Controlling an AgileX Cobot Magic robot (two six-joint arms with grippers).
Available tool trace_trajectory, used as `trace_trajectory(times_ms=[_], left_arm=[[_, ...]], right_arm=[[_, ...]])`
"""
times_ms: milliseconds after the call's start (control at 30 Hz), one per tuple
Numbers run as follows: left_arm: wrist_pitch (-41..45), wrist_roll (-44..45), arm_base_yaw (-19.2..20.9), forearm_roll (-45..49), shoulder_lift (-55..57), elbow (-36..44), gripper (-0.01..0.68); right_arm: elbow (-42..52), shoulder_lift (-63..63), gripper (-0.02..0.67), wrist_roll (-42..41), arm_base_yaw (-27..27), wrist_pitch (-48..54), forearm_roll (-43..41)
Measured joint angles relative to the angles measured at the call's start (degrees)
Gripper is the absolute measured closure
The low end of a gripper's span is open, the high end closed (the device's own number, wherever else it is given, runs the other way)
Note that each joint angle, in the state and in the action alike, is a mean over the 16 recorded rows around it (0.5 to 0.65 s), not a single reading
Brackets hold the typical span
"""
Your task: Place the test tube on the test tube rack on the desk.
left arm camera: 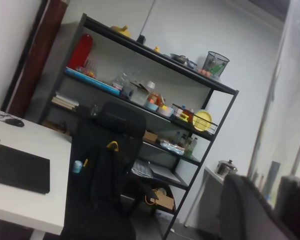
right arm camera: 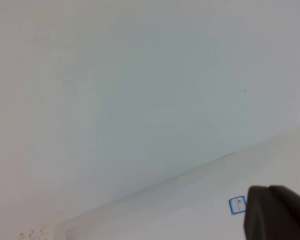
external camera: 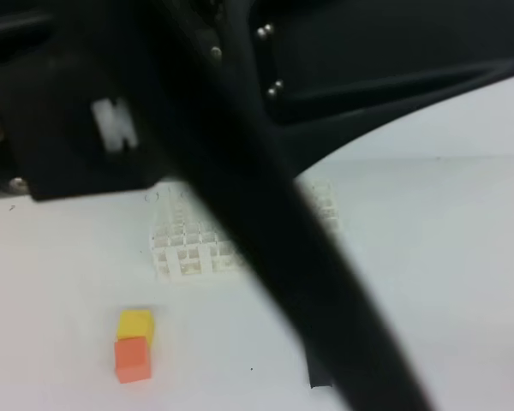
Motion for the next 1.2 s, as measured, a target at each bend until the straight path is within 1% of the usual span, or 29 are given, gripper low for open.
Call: trace_trajectory(times_ms=[667,833,1200], left_arm=[[-3.8,-1.5,0.0,1.0,0.0,0.0,0.563],[-5.4,-1.5,0.0,7.1,0.0,0.0,0.563],[-6.5,-1.5,0.0,25.7,0.1,0.1,0.563]], right_arm=[[0.0,0.0,0.650,0.3,0.0,1.8,0.0],[0.0,0.0,0.650,0.3,0.0,3.0,0.0],[0.0,0.0,0.650,0.3,0.0,4.2,0.0]])
